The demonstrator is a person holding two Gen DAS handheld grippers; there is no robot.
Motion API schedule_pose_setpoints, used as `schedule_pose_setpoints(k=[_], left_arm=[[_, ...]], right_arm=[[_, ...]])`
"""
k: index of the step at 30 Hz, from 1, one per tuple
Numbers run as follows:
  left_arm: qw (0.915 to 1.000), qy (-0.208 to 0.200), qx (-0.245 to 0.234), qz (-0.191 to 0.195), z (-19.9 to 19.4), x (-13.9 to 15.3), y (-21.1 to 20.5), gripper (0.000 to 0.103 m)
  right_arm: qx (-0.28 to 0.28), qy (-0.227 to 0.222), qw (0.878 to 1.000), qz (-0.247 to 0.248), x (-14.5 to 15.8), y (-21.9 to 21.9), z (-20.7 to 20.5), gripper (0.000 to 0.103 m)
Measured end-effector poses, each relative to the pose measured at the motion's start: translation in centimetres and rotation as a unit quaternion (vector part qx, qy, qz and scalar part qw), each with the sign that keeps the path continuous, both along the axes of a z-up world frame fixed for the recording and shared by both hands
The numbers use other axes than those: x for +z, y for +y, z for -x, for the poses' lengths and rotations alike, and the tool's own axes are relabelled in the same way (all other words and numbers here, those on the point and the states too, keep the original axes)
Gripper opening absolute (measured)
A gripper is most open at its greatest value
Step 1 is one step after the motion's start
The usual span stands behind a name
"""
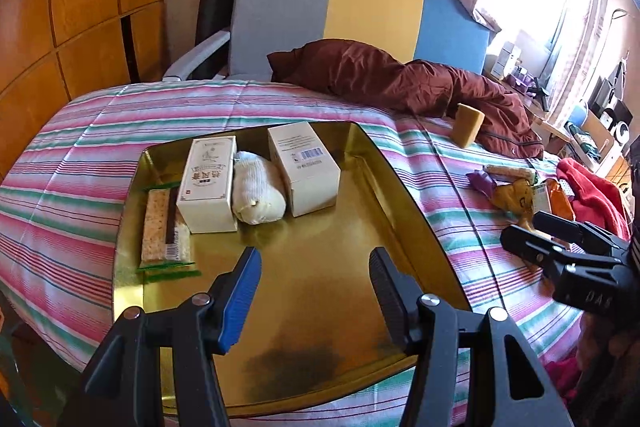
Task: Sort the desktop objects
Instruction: 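Grasp the orange chip bag with the right tool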
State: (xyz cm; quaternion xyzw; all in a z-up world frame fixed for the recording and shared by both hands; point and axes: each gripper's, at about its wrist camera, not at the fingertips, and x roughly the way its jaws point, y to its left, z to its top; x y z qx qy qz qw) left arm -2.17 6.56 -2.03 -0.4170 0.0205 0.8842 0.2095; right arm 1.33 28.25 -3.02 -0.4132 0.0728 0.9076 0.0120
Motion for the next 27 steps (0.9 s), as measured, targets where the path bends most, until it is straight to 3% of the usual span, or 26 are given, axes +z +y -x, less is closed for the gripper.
schedule_pose_setpoints(k=[10, 12, 20, 27], left_arm=[[0.9994, 0.003, -0.034, -0.003, -0.4, 0.5, 1.5, 0.057], [0.9991, 0.002, -0.042, -0.002, -0.5, 0.6, 1.9, 0.057], [0.998, -0.007, -0.062, -0.011, -0.4, 0.8, 3.4, 0.057], [0.9961, -0.013, -0.087, 0.0, -0.4, 0.5, 5.2, 0.057]], right_arm=[[-0.075, -0.015, 0.997, 0.008, 0.8, 6.6, -2.2, 0.082], [-0.096, -0.015, 0.995, 0.016, 1.4, 8.7, -2.8, 0.086], [-0.182, -0.022, 0.982, -0.046, 4.3, 16.3, -4.5, 0.094], [-0.211, -0.054, 0.973, -0.072, 3.4, 21.6, -4.1, 0.094]])
